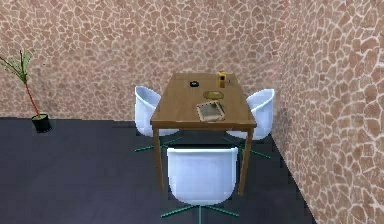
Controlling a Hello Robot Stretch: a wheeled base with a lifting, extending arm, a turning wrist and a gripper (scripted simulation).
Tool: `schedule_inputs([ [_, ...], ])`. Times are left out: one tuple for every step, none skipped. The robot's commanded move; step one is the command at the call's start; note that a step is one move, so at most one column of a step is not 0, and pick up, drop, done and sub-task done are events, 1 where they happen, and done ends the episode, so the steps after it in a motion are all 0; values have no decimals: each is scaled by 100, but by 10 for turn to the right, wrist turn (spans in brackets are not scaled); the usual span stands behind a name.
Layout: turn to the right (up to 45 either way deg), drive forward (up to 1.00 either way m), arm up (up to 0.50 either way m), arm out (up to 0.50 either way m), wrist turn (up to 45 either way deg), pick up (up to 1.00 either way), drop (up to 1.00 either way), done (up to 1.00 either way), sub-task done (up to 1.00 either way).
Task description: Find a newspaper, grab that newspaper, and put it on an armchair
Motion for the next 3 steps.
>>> schedule_inputs([
  [0,5,0,0,0,0,0,0,0],
  [-450,0,0,0,0,0,0,0,0],
  [-240,0,0,0,0,0,0,0,0],
])
